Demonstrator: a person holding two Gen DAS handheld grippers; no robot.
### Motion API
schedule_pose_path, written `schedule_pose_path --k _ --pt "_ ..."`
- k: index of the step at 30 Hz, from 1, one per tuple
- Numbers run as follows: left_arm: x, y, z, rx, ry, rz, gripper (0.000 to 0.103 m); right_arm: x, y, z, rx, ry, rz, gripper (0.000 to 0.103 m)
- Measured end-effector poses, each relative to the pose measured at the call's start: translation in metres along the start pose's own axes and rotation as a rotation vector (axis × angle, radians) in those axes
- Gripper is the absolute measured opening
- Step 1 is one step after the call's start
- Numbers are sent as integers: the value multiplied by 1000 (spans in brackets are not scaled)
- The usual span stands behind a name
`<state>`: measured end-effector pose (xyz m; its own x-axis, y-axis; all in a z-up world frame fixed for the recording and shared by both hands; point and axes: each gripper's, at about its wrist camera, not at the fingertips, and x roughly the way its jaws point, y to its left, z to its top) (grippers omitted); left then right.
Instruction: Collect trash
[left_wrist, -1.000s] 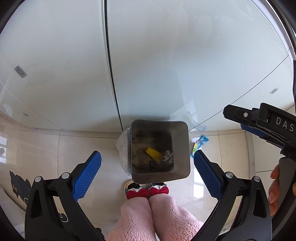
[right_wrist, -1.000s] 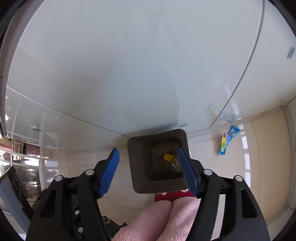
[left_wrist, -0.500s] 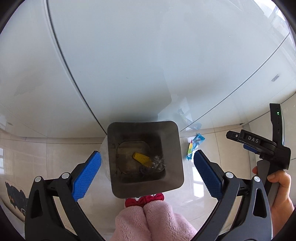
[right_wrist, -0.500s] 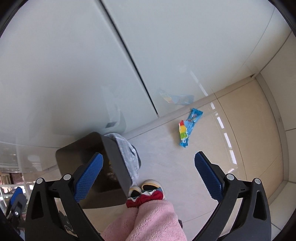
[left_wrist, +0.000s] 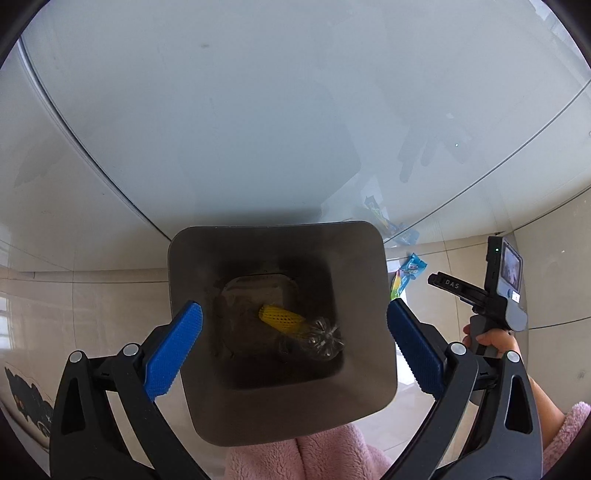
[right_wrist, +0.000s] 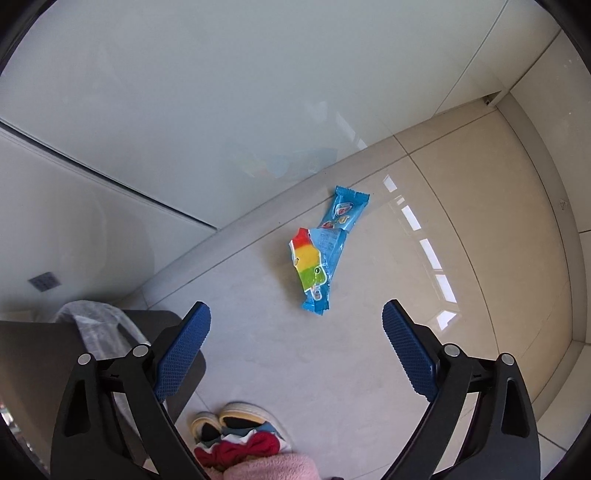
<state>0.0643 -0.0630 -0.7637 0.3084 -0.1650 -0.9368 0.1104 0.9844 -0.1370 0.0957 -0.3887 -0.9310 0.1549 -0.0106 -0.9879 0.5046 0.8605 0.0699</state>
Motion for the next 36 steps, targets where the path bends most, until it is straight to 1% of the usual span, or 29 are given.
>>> schedule_pose_path --k 2,4,9,13,15,17,18,19,20,21,22,23,24,26,28,30,32,35,36 --pt "9 2 -1 19 3 17 95 29 -1 -1 -2 13 -23 90" --pt "16 4 -2 28 0 15 95 56 -4 -1 12 20 -43 89" --pt "25 3 0 58 -20 23 95 108 -15 0 54 32 -77 85" --pt "32 0 0 63 -20 13 95 142 -18 0 49 60 -100 81" --pt "33 -1 0 61 -23 13 95 157 -18 -2 44 77 -96 79" --pt "35 -1 1 67 -26 14 95 175 -16 -2 34 95 -96 69" --pt "35 -1 0 72 -28 17 95 181 -15 -3 28 104 -91 66" --pt "36 -1 0 77 -28 21 95 186 -15 -3 22 115 -86 52" --pt "36 0 0 79 -27 23 95 191 -14 -3 17 131 -83 33" --pt "36 1 1 79 -25 23 95 196 -13 -4 13 150 -75 25" --pt "36 2 2 75 -24 21 95 199 -13 -5 12 164 -68 11" --pt "35 3 3 71 -24 21 95 201 -12 -5 7 169 -66 5" --pt "33 4 4 69 -26 28 95 200 -11 -6 -2 168 -70 3" --pt "28 6 6 65 -30 42 94 193 -10 -8 -12 154 -73 1" --pt "24 8 6 55 -33 49 94 176 -9 -12 -11 129 -62 1" --pt "15 8 8 45 -34 55 94 151 -4 -18 -31 103 -51 1" --pt "2 7 9 38 -53 54 94 123 1 -25 -63 87 -32 1" --pt "-22 4 11 37 -89 63 94 70 5 -32 -105 44 -5 1" --pt "-25 1 12 35 -101 66 94 53 4 -35 -117 29 4 1"
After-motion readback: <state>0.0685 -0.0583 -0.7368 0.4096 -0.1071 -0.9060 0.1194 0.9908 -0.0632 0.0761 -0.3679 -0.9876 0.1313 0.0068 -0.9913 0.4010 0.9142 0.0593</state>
